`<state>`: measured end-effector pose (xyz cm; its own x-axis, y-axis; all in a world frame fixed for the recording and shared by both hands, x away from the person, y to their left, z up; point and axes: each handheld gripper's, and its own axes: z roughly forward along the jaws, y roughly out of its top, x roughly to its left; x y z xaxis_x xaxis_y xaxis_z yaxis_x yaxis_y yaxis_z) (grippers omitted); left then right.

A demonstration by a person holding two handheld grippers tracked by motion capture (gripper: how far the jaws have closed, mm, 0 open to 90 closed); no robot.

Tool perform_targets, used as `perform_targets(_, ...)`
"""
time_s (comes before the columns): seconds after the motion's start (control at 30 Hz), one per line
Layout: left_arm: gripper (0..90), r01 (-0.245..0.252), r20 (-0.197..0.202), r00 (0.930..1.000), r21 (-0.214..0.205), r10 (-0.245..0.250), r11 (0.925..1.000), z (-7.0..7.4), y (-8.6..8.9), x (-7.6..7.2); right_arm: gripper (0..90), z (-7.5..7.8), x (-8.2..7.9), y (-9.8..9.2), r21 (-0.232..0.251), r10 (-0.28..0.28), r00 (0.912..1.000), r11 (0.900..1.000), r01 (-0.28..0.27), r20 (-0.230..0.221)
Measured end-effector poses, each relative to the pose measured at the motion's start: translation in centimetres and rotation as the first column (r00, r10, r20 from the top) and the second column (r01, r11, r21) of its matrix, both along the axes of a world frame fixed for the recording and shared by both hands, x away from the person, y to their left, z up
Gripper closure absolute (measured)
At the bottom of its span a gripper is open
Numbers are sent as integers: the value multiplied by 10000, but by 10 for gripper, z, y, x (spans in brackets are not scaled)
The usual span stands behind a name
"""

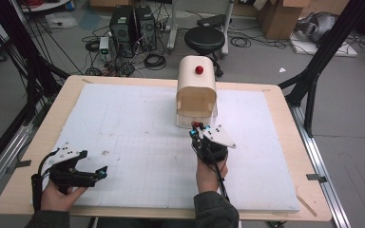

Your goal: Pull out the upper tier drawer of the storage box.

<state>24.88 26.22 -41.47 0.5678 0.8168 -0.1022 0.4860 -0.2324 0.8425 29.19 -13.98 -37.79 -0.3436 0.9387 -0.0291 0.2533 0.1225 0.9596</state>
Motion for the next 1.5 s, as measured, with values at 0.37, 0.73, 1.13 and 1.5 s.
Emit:
perform_targets(0.37,17,28,1,10000,6,-28,10000,0,0,0,724,-2,-1,1,-45,-6,10000,10000,6,64)
perform_targets(0.73,17,26,4,10000,-8,-26,10000,0,0,0,716,-4,-1,-2,167,100,9999,9998,-101,26)
perform_targets(1.13,17,46,15,10000,11,-46,10000,0,0,1,692,-6,-3,-5,308,204,9998,9993,-205,38)
perform_targets(1.5,17,69,-1,10000,-27,-69,10000,0,-1,1,484,-7,-6,-20,659,822,9966,9945,-814,-105)
